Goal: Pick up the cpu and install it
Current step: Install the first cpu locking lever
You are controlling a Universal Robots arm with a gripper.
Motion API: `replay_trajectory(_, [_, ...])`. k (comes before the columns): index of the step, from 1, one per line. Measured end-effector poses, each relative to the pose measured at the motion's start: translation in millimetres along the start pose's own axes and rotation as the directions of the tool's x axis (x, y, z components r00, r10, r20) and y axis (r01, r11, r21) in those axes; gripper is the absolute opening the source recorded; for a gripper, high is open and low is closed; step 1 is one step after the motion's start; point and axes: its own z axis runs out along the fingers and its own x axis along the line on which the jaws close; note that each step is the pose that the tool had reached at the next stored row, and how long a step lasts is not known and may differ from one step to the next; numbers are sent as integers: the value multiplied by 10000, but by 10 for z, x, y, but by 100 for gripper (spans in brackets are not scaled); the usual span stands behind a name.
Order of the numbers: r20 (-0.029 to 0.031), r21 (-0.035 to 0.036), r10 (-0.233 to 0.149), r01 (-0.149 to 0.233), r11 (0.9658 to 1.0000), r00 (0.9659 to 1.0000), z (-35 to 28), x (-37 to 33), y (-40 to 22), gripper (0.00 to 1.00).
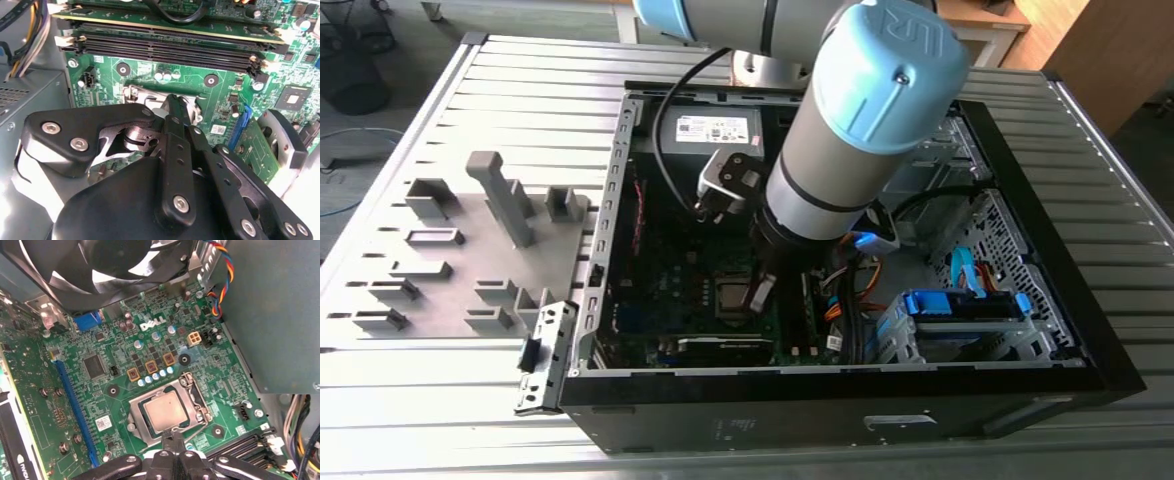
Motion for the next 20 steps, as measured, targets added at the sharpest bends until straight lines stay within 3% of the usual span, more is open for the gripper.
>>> replay_trajectory(2, [-38,3,7,-7,10000,10000,17,3,-3,11])
replay_trajectory(6, [-167,40,25,-24,10000,9999,36,4,-8,11])
replay_trajectory(20, [-164,40,24,-24,10000,9999,49,4,-9,11])
